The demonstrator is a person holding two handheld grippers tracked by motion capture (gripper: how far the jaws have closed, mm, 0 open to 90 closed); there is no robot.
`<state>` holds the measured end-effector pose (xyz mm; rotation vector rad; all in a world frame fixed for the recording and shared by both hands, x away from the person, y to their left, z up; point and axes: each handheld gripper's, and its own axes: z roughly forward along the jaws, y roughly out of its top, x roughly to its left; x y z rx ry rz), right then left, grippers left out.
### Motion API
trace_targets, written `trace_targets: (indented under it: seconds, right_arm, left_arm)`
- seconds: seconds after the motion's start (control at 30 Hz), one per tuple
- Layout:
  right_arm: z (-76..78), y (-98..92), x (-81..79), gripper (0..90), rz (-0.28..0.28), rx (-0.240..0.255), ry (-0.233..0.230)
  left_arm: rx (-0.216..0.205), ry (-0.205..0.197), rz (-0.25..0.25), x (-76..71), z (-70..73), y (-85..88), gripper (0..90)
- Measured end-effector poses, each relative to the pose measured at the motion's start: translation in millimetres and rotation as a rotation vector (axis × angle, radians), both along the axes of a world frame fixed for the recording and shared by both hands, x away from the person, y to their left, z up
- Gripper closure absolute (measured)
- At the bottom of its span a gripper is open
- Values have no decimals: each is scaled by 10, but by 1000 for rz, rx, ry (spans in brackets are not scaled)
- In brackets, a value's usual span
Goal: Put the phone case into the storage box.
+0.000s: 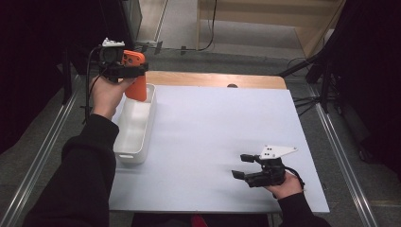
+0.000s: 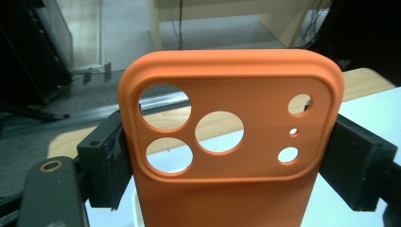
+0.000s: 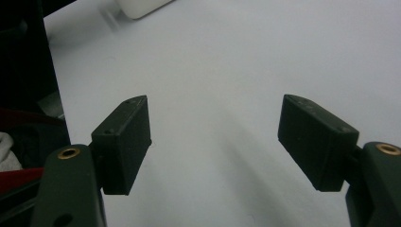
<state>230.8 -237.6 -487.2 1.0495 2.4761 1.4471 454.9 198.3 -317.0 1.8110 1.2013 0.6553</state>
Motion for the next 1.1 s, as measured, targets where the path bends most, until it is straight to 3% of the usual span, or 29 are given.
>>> trace_targets:
  seconds: [0.33, 0.47, 0.7, 0.87, 1.1]
  right_arm:
    - [-4, 0, 4, 250, 4, 1, 2]
    - [-4, 2, 3, 250, 5, 0, 3]
    - [-4, 4, 5, 250, 7, 1, 3]
    - [-3, 4, 3, 250, 6, 2, 2]
    - [-2, 1, 4, 250, 6, 4, 1]
  left_arm:
    - [-13, -14, 45, 180, -31, -4, 159]
    - [-63, -2, 73, 258, -41, 37, 158]
    - [-36, -19, 99, 300, -66, 1, 159]
    - [-59, -15, 113, 346, -104, -8, 158]
    - [-44, -10, 128, 405, -194, -49, 158]
